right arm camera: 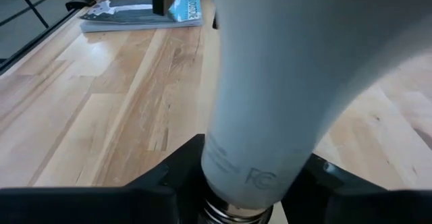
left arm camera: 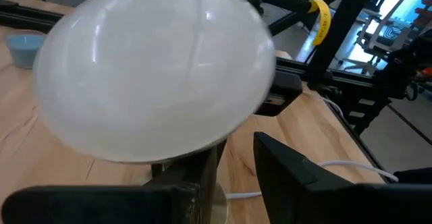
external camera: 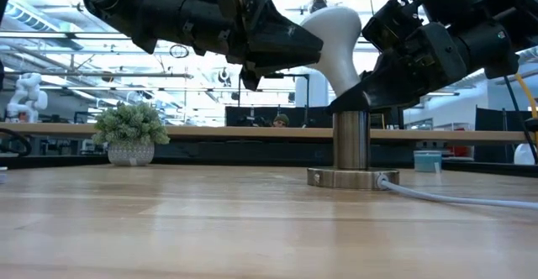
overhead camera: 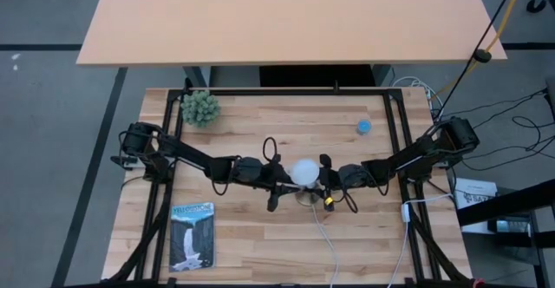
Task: Screw lightbulb
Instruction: Insert the lightbulb into the desk lamp
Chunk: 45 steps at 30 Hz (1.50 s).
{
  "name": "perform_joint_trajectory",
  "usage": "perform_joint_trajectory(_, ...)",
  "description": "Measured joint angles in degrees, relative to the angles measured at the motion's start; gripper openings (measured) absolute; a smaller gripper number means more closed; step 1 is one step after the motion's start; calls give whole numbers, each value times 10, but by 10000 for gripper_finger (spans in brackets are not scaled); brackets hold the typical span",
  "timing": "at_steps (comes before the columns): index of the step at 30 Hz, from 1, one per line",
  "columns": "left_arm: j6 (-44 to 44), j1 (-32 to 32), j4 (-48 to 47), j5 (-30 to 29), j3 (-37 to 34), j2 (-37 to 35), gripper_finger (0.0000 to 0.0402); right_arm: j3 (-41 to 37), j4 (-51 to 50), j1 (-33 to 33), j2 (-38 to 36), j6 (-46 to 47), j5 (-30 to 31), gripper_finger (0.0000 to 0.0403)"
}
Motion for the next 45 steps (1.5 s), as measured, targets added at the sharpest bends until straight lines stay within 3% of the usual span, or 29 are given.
perform_joint_trajectory(11, 0, -1, -7, 0, 0, 0, 102, 0, 8, 0, 0, -27, 2, 231)
perform_joint_trajectory(23, -1, -1, -23, 0, 0, 0, 102, 1, 38, -2, -1, -59, 17, 191)
perform_joint_trajectory(32, 1, -1, -42, -4, 0, 0, 102, 1, 30, -1, -29, -85, 25, 185)
perform_joint_trajectory(36, 18, 5, -36, -20, 0, 0, 102, 37, -95, -1, -83, -86, 75, 185)
perform_joint_trajectory(41, 20, 15, -34, -21, 0, 0, 102, 161, -431, 0, -124, -65, 77, 185)
perform_joint_trajectory(45, 17, 12, -35, -20, 0, 0, 102, 255, -606, 7, -123, -40, 68, 185)
